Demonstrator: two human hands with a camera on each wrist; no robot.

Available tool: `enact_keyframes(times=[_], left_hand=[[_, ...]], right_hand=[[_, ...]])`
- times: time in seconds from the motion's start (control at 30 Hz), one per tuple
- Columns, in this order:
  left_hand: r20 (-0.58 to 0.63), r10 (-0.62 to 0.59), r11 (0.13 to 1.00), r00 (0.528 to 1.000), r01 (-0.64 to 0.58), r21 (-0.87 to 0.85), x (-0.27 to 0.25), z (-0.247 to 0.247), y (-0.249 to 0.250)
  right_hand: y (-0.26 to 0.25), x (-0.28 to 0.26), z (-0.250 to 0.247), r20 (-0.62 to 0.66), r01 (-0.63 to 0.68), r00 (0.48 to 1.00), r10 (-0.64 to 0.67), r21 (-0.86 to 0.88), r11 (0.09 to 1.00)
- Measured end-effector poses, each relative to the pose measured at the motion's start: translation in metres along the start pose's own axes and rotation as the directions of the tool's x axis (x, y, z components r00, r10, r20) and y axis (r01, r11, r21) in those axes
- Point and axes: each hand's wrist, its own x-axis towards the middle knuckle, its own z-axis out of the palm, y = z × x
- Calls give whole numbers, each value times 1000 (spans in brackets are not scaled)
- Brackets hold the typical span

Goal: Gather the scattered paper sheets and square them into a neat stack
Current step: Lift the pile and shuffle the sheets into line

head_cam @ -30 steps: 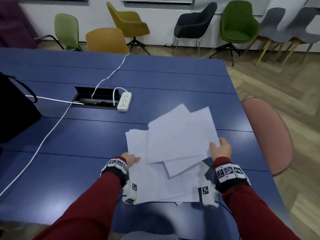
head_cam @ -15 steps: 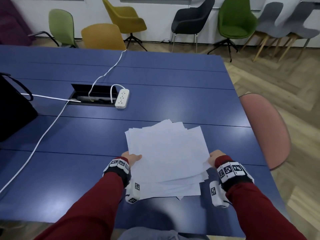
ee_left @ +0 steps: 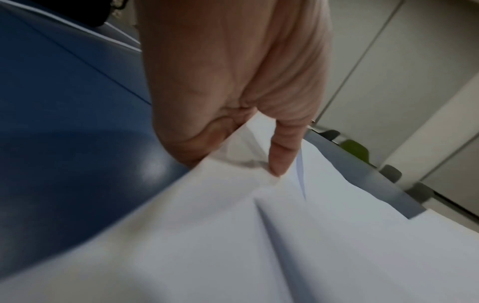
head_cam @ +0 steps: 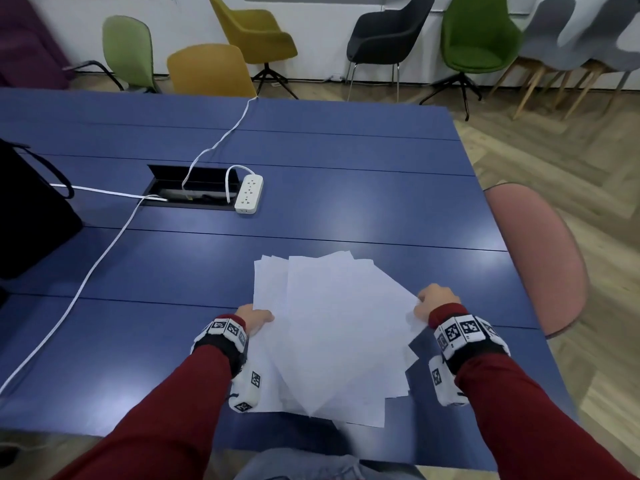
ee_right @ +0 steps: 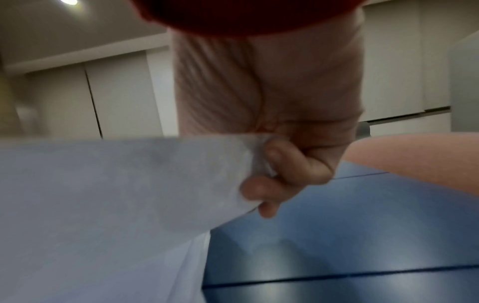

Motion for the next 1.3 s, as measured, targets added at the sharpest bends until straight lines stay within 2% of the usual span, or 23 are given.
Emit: enact_keyframes(times=[0.07,0.1,0.17,0.2,0.27,0.33,0.37,0.47,0.53,0.6,0.7,0.8,0.83,0.9,0.93,1.0,1.07,1.13,1.17,1.2,1.27,1.3], left_hand=[[11,-21,997,1000,22,-76,1,1,-3],[21,-22,993,1000,24,-113,3,2,-4],[68,-18,991,997,27,-127,-1,2,-5],[104,-13,997,995,21,-69,-4,2,-5],[166,14,994,986,-32,102,-11,1,-4],[203,5,980,979,-45,193,-14,3,-2],[238,3,970,971,-61,235,-16,4,0],[303,12,912,953,-135,387,-27,5,10],[285,46,932,957,-144,334,-29,4,15],[280,116,940,953,-196,280,-32,1,25],[321,223,938,920,-293,188,-42,-5,42],[278,335,931,901,-362,52,-56,-9,67],[239,385,915,892,-403,29,-62,-9,77],[159,472,881,867,-469,-55,-70,-7,97],[125,508,861,852,-498,-107,-74,-7,107],[38,575,805,817,-558,-201,-83,-9,127],[-26,633,740,774,-614,-276,-88,-14,143],[-47,688,675,724,-662,-325,-95,-23,154],[-32,708,660,705,-678,-322,-98,-26,155],[-3,715,668,699,-685,-290,-97,-28,154],[64,683,723,728,-660,-206,-91,-26,144],[84,651,755,754,-632,-176,-87,-23,136]], right_hand=[[-4,0,10,-87,98,993,-82,203,974],[-7,-2,14,-122,160,985,-125,332,930],[-10,-5,22,-124,189,982,-146,522,831],[-10,-1,30,-115,178,984,-137,560,809],[-9,4,41,-45,151,988,-151,542,827],[-7,8,52,100,116,978,-181,460,880],[-6,8,56,123,113,975,-186,444,889],[6,11,60,50,98,989,-137,470,877],[17,14,63,67,28,995,-72,511,859],[24,16,60,133,-30,989,-65,611,791],[23,7,39,188,-79,978,-93,743,665],[14,-14,12,196,-59,952,-236,872,487],[7,-20,3,174,-23,942,-288,887,461],[-8,-25,-16,71,83,951,-299,877,473],[-17,-24,-26,-29,162,963,-267,856,491],[-31,-27,-48,-220,300,951,-217,824,480],[-40,-35,-71,-329,366,931,-160,807,463],[-41,-38,-87,-386,407,912,-136,819,404],[-38,-35,-91,-376,401,916,-142,827,393],[-34,-31,-91,-344,377,926,-156,824,423],[-30,-28,-83,-287,369,929,-233,769,522],[-28,-27,-76,-280,388,920,-275,748,539]])
